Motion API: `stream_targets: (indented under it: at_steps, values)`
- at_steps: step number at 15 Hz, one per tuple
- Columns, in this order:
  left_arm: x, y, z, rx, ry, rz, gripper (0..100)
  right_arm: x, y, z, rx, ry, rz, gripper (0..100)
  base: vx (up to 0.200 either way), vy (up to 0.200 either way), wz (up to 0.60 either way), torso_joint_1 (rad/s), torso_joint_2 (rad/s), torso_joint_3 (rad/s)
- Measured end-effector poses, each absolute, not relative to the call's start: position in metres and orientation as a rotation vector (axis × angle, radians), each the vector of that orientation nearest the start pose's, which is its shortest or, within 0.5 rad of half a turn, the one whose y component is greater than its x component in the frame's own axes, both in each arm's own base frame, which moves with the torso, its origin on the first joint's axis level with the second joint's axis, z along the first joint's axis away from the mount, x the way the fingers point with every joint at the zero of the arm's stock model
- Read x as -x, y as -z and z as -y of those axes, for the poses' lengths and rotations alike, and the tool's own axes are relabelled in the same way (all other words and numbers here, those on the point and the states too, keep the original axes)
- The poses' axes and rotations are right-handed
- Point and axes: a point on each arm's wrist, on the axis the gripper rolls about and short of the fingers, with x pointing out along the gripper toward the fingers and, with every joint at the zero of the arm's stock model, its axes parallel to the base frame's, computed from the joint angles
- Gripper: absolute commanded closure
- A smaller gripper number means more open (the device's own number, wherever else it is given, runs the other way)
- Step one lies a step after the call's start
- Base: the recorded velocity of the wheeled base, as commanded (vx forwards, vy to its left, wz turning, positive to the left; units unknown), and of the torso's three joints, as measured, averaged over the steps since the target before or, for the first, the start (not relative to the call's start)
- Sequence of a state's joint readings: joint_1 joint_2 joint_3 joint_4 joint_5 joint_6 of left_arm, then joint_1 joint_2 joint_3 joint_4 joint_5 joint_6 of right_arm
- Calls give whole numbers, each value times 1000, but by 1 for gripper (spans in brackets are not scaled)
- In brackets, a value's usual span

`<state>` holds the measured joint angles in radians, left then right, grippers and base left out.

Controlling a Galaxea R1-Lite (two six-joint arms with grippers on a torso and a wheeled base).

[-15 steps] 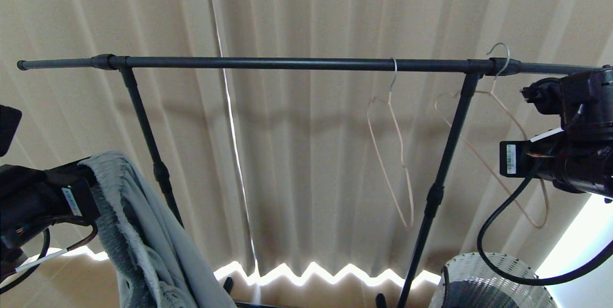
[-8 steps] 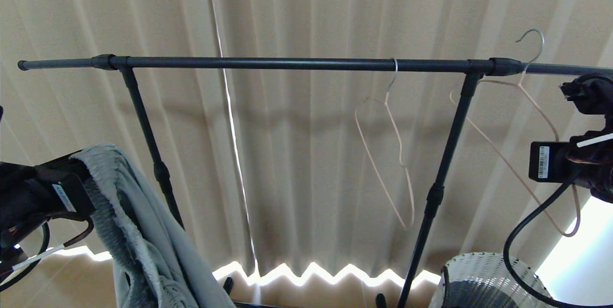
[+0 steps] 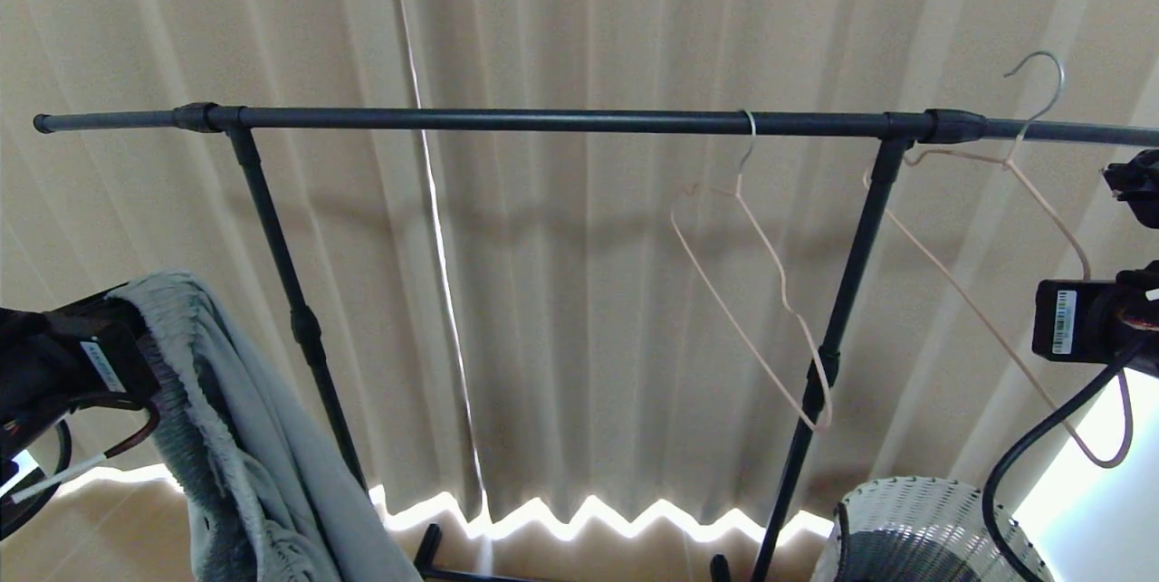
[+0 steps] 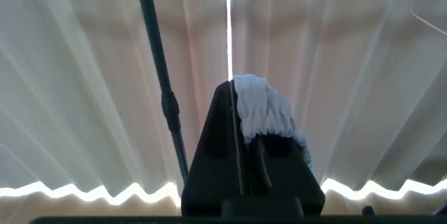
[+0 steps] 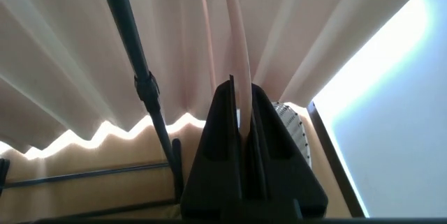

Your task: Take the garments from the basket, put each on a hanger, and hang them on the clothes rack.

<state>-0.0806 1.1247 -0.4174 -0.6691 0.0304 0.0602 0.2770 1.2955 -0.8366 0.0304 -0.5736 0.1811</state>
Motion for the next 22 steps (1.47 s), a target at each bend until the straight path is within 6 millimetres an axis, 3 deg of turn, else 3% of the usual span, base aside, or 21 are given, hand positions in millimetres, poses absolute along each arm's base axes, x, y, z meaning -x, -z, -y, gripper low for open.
stream_targets:
  at_steps: [11,18,22]
  values:
    - [-155,-209,12,-66,52,-45,100,-190,-228,-41,31,329,-432,100,-200,0,0,2,1,3]
    - [-156,-208,13,-67,58,-50,100,-188,-218,-41,46,327,-467,100,0,0,0,0,0,0]
    - [-159,-205,13,-70,59,-66,100,-183,-201,-41,71,321,-522,100,0,0,0,0,0,0]
